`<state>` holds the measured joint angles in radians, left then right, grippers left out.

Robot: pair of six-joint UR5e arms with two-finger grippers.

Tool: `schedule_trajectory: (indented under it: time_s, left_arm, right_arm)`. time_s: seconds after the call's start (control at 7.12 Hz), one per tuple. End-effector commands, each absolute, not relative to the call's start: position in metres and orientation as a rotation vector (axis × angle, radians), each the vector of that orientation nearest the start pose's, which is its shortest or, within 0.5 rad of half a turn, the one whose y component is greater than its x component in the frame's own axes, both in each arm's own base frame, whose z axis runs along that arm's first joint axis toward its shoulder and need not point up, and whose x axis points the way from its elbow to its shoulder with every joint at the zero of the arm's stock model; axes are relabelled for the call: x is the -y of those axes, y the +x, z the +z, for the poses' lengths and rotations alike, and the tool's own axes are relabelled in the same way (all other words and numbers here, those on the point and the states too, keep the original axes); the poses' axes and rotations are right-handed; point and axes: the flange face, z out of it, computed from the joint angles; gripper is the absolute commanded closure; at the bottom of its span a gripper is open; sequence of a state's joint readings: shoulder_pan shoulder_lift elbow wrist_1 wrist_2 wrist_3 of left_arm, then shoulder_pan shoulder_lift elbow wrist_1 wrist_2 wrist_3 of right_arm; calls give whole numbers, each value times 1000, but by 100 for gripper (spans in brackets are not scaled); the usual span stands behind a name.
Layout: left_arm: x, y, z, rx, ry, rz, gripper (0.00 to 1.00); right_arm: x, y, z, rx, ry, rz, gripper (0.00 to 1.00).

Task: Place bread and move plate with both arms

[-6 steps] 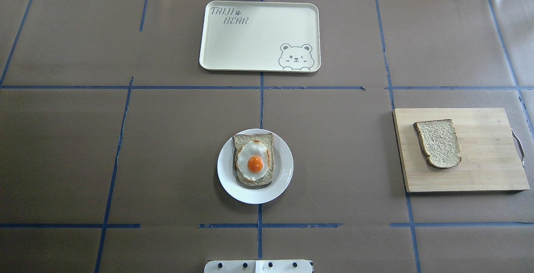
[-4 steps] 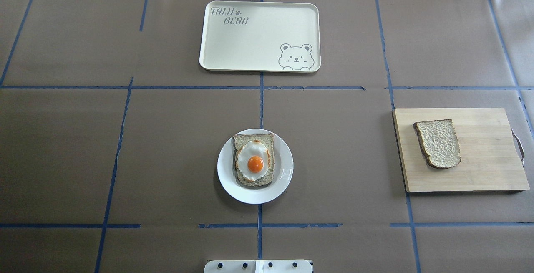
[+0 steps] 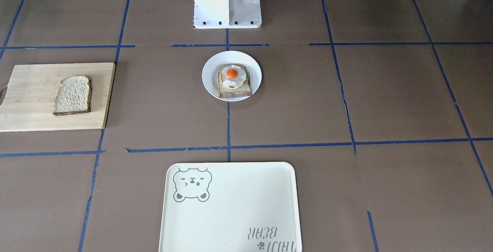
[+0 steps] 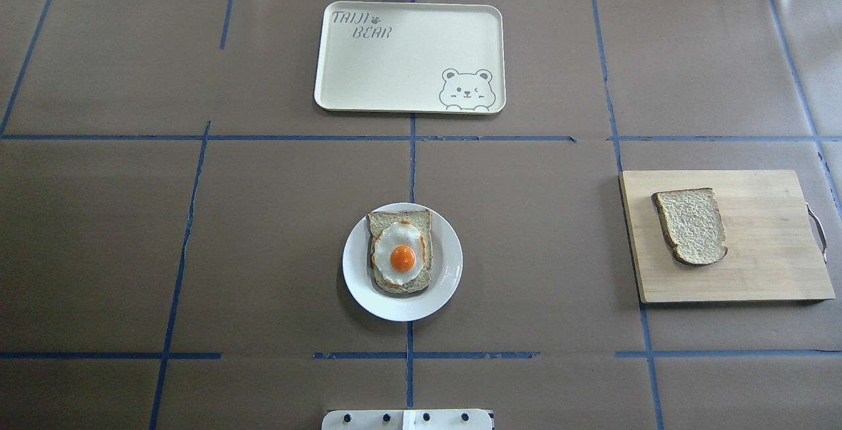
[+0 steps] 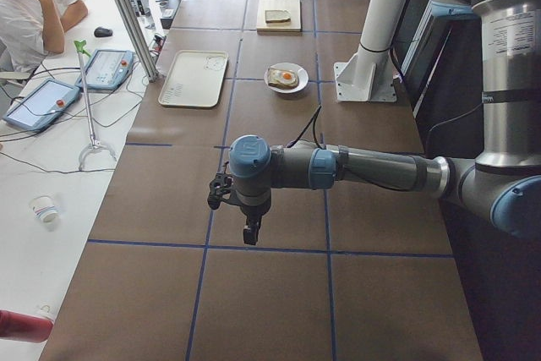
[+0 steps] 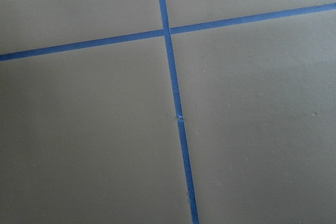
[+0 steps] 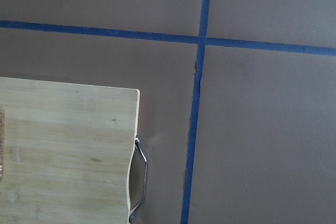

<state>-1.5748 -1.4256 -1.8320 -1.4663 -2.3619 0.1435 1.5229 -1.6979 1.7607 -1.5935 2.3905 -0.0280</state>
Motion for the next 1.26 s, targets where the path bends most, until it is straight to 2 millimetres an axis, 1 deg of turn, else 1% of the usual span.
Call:
schedule_trajectory:
  time_s: [0.0,0.14,0.42,0.56,0.7,0.84,0.98,1.12]
  left_arm:
    - [428,-63,605,-793,75,140,0]
    - [430,-63,610,-794,69,142,0]
    - [423,-63,607,-796,76,148,0]
    - [422,-63,606,-795,76,147,0]
    - [423,-63,605,-795,79,150,0]
    - [423,-63,604,-796,79,147,0]
    - [423,-63,604,-796,78,146,0]
    - [424,-62,602,-798,81,147,0]
  right_arm:
    - [443,36,612,864,46,-96,0]
    - [444,32,608,866,51,-108,0]
    - [445,30,607,869,48,-111,0]
    - [444,27,606,870,46,-115,0]
    - [447,5,603,872,62,-163,0]
    - [443,-16,604,884,56,-163,0]
    - [442,-36,598,908,36,-117,0]
    - [440,-64,588,931,32,-80,0]
